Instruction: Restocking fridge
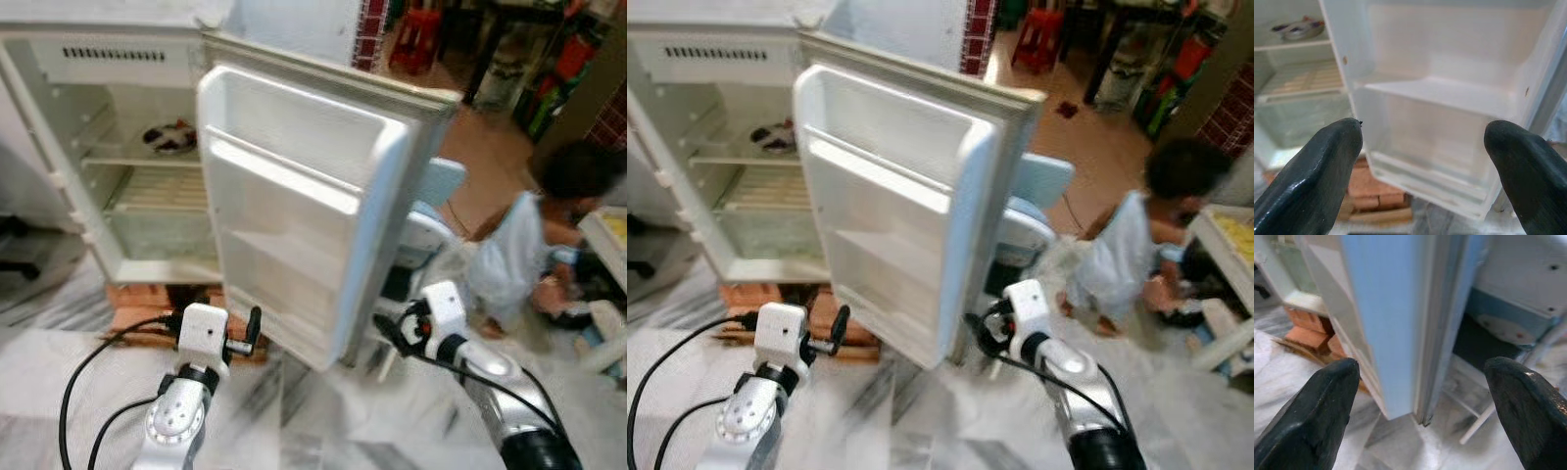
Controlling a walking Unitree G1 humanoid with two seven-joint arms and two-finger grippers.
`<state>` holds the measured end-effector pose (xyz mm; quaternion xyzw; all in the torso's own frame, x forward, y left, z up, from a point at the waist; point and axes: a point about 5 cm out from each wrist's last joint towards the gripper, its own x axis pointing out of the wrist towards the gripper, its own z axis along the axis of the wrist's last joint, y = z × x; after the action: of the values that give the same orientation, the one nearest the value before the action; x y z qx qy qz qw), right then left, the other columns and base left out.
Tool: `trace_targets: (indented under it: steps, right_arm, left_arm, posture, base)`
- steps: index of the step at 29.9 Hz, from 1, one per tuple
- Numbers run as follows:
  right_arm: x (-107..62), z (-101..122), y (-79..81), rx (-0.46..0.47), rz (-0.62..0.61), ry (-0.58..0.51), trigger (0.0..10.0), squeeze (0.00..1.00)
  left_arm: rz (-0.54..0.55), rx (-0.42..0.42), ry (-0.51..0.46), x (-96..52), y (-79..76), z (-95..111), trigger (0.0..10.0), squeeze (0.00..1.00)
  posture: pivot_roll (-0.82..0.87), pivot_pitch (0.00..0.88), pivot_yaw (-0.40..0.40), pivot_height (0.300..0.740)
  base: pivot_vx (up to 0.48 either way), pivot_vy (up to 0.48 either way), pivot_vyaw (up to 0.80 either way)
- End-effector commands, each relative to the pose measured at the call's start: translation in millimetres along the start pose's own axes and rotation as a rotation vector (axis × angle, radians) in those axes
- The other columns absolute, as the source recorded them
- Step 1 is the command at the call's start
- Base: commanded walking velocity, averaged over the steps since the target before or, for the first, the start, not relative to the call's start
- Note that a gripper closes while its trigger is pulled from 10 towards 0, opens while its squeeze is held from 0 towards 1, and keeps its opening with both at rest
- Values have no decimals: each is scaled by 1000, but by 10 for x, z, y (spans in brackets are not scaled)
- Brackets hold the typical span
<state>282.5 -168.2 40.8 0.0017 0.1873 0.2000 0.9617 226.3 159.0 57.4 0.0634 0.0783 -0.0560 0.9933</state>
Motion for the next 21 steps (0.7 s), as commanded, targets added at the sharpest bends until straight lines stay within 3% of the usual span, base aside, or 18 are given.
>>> trace_targets:
  steps: [1,6,12,14,18,21]
  right_arm:
    - [19,91,-52,-15,-57,-44,10000,0]
    - [21,204,-94,27,-138,-136,10000,0]
    - [2,359,-157,54,-278,-252,10000,0]
    - [-26,411,-198,73,-330,-287,10000,0]
    - [-151,481,-273,88,-407,-346,10000,0]
    - [-215,486,-292,90,-431,-359,10000,0]
  left_arm:
    - [18,10,-16,18,31,26,10000,0]
    - [45,16,-23,20,71,40,10000,0]
    - [75,28,-24,25,125,27,10000,0]
    - [86,64,-58,21,158,67,10000,0]
    - [132,161,-192,-85,268,320,10000,0]
    - [143,192,-229,-140,280,412,10000,0]
  posture:
    - [84,0,-38,740]
    - [82,0,-37,740]
    - [77,0,-34,740]
    - [77,0,-34,740]
    - [76,0,-32,740]
    - [86,0,-37,740]
  base:
    - [0,0,0]
    - [0,0,0]
    - [0,0,758]
    - [0,0,800]
    - [0,0,0]
    - [0,0,0]
